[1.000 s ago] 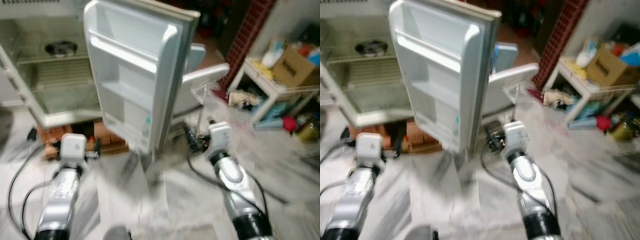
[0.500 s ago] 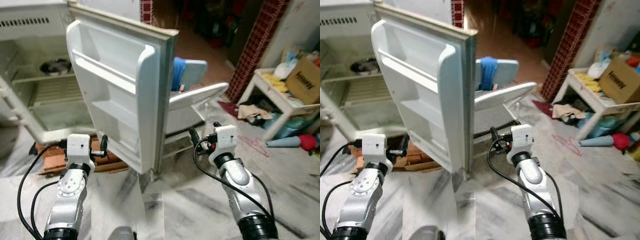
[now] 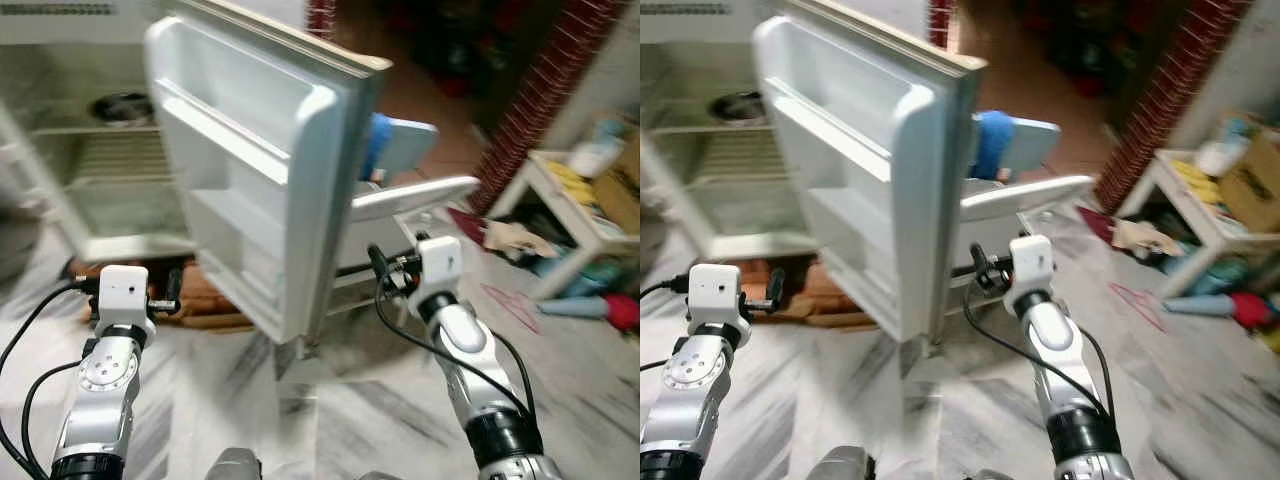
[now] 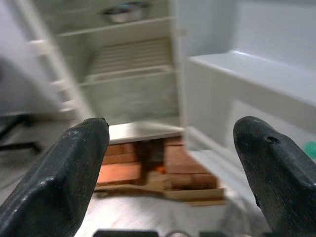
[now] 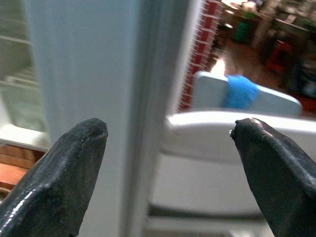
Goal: Restocking fridge
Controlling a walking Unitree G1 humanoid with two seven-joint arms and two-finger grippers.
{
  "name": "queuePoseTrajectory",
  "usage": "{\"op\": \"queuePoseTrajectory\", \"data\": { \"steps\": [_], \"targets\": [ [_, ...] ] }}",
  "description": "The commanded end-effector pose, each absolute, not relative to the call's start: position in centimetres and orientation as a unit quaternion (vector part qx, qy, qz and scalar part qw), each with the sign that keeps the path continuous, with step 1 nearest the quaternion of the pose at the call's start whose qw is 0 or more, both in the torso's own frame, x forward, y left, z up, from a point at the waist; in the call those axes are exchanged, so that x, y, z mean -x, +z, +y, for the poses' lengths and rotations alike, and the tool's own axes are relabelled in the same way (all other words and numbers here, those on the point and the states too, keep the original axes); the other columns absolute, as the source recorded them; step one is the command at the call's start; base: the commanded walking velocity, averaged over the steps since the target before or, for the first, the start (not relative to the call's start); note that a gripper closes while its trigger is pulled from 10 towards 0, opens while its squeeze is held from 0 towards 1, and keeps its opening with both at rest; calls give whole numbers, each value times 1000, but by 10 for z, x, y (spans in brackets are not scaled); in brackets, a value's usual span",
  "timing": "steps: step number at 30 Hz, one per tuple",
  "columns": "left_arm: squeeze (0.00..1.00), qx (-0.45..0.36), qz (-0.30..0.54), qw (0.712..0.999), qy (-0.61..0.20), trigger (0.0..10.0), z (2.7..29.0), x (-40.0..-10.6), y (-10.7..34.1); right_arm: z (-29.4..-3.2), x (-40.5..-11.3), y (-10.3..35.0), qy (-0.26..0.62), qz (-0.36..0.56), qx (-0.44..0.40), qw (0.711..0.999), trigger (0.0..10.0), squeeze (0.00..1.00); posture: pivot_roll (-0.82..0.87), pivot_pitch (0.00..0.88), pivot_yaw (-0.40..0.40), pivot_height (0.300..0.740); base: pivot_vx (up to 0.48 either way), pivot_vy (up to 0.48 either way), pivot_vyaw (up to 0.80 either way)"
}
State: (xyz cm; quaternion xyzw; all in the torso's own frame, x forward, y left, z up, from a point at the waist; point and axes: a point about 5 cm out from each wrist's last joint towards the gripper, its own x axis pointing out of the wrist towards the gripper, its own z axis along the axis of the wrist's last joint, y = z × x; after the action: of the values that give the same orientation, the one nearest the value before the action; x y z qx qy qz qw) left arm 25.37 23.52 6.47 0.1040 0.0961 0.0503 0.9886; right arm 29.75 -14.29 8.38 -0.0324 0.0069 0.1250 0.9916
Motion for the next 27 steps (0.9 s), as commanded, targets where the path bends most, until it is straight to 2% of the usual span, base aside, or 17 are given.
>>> {"op": "queuePoseTrajectory", "data": {
  "steps": [1,5,9,15,20,27],
  "targets": [
    [0,-109,88,989,46,10000,232,-255,71,-150,-298,84,108,7,32,994,10000,0,120,35,-70,740,0,0,800],
    [0,-102,90,990,46,10000,231,-243,72,-157,-303,94,76,-10,40,996,10000,0,114,75,-79,740,0,0,756],
    [0,-96,108,989,43,10000,228,-234,60,-161,-303,96,59,-15,52,997,10000,0,110,71,-79,740,0,0,683],
    [0,-101,89,990,40,10000,221,-244,70,-171,-310,102,26,-19,44,998,10000,0,113,74,-84,740,0,0,590],
    [0,-100,100,989,45,10000,225,-244,67,-170,-319,109,21,-27,45,998,10000,0,112,77,-79,740,0,0,0],
    [0,-91,103,990,32,10000,213,-240,68,-173,-333,126,-25,-45,32,998,10000,0,122,87,-74,740,0,0,0]
  ]
}}
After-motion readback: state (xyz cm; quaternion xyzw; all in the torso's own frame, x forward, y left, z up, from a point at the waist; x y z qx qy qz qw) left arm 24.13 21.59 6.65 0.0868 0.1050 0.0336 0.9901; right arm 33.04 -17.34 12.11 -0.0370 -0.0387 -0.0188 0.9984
